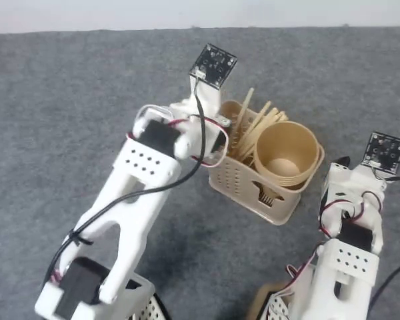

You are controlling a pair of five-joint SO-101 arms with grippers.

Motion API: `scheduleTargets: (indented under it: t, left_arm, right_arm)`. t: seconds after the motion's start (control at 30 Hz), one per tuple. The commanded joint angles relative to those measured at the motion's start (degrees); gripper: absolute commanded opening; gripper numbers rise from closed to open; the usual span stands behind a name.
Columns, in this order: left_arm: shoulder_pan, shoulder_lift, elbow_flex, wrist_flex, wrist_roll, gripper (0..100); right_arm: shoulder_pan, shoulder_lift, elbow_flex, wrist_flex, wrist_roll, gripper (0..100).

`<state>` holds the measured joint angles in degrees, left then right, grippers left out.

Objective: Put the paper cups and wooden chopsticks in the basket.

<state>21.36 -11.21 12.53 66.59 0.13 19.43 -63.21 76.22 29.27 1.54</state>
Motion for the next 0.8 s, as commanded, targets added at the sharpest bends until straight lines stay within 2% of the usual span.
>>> scheduleTargets:
  t: [0.0,0.4,0.6,0.77]
  left_arm:
    - [-4.1,-2.4,-3.4,8.1,-4.0,1]
    - [-16.8,-3.5,-8.0,15.9,-9.1,1]
    - [-17.2,-3.6,-8.1,14.9,-9.5,2]
    - [-16.4,-8.5,-15.0,15.1,-9.2,18]
  right_arm:
    - [-0.2,-1.0,-0.4,-1.3,0.9,14.9]
    - [-0.2,-1.0,-0.4,-0.9,0.9,14.9]
    - [-0.4,-1.0,-0.4,-0.9,0.9,15.0]
    - [-0.5,-1.0,-0.4,-0.9,0.7,15.4]
